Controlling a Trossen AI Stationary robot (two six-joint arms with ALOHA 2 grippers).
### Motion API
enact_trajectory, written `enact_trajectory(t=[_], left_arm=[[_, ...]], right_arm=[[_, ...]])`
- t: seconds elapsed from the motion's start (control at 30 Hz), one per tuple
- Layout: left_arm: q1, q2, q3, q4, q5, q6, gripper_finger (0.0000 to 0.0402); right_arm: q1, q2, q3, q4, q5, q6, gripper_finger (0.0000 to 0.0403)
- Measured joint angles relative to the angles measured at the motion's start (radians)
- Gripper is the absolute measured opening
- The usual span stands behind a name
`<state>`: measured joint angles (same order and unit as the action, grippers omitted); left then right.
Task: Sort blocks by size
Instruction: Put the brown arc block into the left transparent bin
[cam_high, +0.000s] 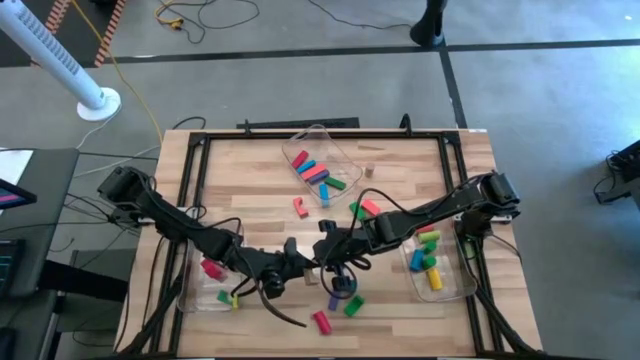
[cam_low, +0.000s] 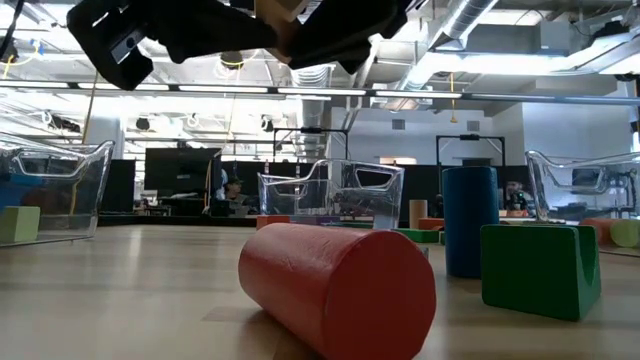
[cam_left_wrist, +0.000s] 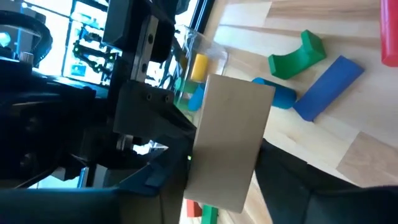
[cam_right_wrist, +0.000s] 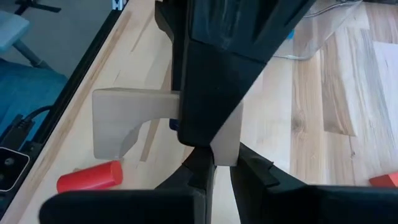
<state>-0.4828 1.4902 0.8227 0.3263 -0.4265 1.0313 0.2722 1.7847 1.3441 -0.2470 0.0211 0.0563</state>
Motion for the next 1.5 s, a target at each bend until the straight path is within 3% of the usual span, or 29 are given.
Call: enact_trajectory(t=[0.17,0.47,0.63,0.93,1.13,1.33,1.5], left_arm=[[0.0,0.0,0.0,-0.003,0.007,0.009,0.0135],[-0.007,0.001,0.0,-0.005,0.003,-0.008,0.0134],[-0.035,0.001,-0.001,-0.021,-0.016,-0.023,0.0134],[-0.091,-0.061,-0.001,-0.167,-0.168,-0.117,0.0135],[-0.125,-0.207,-0.001,-0.442,-0.242,-0.329,0.0135],[-0.153,-0.392,-0.001,-0.811,-0.252,-0.711,0.0135],[-0.187,-0.525,-0.001,-1.104,-0.16,-1.037,0.0135]], right_arm=[[0.0,0.0,0.0,-0.001,-0.005,0.001,0.0068],[-0.002,0.001,0.0,-0.021,-0.002,0.015,0.0081],[-0.006,0.002,-0.001,-0.059,0.01,0.022,0.013],[-0.005,0.002,-0.001,-0.119,0.01,0.057,0.0246],[-0.004,0.002,-0.001,-0.193,0.009,0.101,0.026],[0.02,0.002,-0.001,-0.251,0.008,0.131,0.026],[0.058,0.002,-0.001,-0.25,0.007,0.137,0.026]])
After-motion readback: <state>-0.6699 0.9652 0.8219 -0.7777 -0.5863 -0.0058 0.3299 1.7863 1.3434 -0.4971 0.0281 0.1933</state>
